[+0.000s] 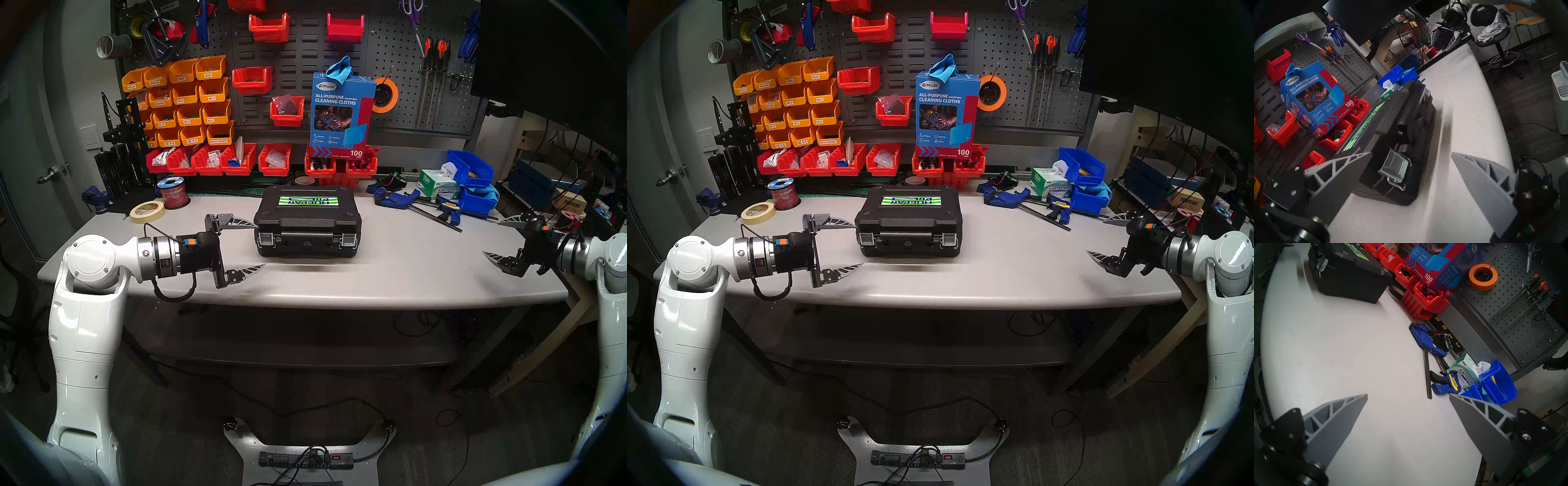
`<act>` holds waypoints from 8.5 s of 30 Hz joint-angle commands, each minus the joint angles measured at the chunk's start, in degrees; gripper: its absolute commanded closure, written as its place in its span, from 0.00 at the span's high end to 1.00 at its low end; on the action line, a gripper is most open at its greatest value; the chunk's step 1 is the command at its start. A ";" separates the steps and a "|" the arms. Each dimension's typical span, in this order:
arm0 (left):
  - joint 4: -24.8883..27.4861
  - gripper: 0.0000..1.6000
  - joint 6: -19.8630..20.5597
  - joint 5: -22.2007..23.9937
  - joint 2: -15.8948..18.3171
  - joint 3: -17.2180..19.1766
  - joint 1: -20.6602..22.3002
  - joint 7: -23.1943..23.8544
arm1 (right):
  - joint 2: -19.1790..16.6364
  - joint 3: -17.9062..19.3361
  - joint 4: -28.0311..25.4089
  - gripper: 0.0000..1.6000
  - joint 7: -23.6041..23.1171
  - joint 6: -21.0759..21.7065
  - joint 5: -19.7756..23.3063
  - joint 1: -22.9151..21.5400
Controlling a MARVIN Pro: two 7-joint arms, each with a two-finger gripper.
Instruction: Open the tool box
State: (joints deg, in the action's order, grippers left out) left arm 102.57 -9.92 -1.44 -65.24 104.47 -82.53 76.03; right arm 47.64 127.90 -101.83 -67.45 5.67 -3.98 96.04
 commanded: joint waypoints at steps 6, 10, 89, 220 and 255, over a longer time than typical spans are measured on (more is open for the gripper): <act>-2.57 1.00 -1.66 -2.42 -1.60 -2.44 3.20 -3.10 | -0.26 0.23 -0.27 1.00 -0.02 -0.03 -0.07 -0.10; -3.44 1.00 -2.04 -3.75 -1.78 -2.72 3.95 -4.16 | -0.26 0.23 -0.27 1.00 -0.02 -0.03 -0.06 -0.10; 5.61 1.00 29.45 3.56 -12.19 13.88 12.48 -35.87 | 0.72 -5.68 -8.50 1.00 -5.58 -3.74 12.10 -6.13; 5.60 1.00 29.41 5.71 -10.40 12.64 11.61 -38.35 | 14.82 -38.52 -3.70 0.00 2.77 -13.33 -8.86 -16.54; 5.59 1.00 29.38 5.96 -10.16 12.49 11.49 -38.64 | 15.53 -40.34 -16.47 1.00 -0.60 -6.82 -11.91 -16.41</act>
State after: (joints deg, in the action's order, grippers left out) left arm 107.60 19.56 4.18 -75.44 116.82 -71.51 37.26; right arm 61.16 91.23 -115.82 -69.66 -3.20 -13.01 80.61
